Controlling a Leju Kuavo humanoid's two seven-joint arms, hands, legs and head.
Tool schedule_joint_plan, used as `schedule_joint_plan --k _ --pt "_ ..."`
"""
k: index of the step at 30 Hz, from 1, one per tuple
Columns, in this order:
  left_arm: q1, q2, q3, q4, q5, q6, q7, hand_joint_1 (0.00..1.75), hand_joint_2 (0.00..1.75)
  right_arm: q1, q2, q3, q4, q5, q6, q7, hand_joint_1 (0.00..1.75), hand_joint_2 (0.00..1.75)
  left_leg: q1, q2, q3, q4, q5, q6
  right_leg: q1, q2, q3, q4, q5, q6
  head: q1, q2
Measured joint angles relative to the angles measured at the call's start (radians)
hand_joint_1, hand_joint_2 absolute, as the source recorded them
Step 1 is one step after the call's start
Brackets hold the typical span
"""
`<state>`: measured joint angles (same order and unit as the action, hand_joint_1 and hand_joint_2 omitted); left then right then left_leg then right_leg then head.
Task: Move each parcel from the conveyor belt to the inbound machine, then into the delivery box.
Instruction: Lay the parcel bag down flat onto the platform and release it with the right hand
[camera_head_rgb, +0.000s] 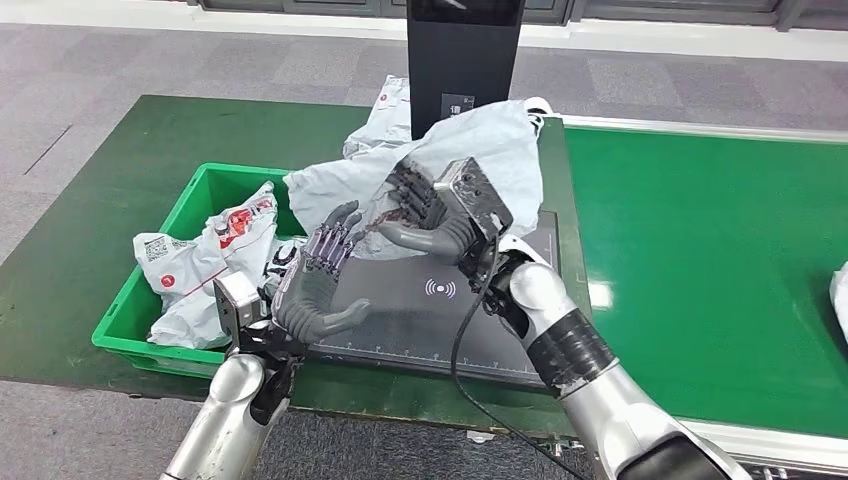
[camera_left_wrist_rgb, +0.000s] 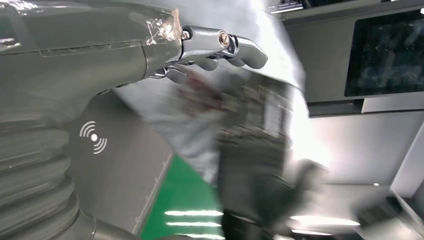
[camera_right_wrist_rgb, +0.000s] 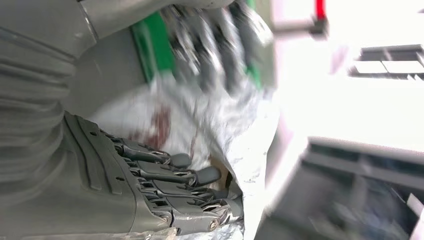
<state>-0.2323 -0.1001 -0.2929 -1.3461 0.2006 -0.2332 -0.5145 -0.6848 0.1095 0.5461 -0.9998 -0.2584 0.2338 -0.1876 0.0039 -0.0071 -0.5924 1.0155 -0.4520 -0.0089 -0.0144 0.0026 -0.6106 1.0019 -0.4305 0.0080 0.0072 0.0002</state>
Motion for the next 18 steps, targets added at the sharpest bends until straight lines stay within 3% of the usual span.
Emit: schedule_joint_plan --k 5,10,18 --pt "0.024 0.001 0.010 -0.021 -0.019 0.020 0.015 0.00 1.75 0.139 -0.054 -0.117 -0.306 0.099 -0.205 -0.035 0.00 1.75 0.000 -0.001 -0.001 0.000 -0.001 0.001 0.000 -0.001 0.000 -0.001 0.000 0.000 0.000 0.000" --pt "0.031 -0.014 0.023 -0.033 -0.046 0.021 0.046 0.00 1.75 0.278 -0.065 -0.249 -0.487 0.155 -0.334 -0.043 0.00 1.75 0.000 -0.001 -0.001 0.000 -0.002 0.001 0.000 -0.001 0.000 -0.001 -0.001 0.001 0.000 0.000" --pt "0.006 -0.040 0.024 -0.011 -0.061 0.020 0.062 0.00 1.75 0.403 -0.064 -0.370 -0.589 0.186 -0.397 -0.045 0.00 1.75 0.000 0.000 -0.001 0.000 -0.002 0.001 0.000 0.000 0.000 -0.001 -0.001 0.001 0.000 0.000"
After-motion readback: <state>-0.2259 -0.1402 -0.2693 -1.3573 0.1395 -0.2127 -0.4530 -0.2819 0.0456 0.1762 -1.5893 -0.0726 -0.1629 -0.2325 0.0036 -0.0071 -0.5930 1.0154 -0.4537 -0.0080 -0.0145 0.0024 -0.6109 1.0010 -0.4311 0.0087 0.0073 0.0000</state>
